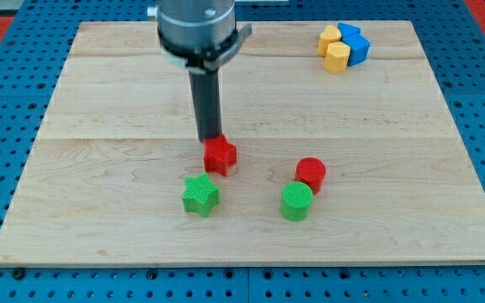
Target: Nudge the red circle left a bit
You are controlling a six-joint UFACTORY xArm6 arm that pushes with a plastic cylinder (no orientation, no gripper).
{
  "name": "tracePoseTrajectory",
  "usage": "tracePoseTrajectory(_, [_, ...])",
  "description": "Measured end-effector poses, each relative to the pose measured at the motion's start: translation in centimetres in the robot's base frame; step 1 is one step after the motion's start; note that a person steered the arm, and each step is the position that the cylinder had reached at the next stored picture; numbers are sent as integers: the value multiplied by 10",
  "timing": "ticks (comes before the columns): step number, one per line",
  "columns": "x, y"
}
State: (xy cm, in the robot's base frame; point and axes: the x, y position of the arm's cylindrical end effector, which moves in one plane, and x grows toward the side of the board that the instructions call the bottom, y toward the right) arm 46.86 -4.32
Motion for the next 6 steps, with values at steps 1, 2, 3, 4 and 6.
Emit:
tracePoseTrajectory(1, [-2,5])
tracePoseTrajectory(2, [-44,80])
tracePoseTrajectory(3, [-10,193])
tracePoseTrajectory(4, [34,186])
tracePoseTrajectory(6, [38,86])
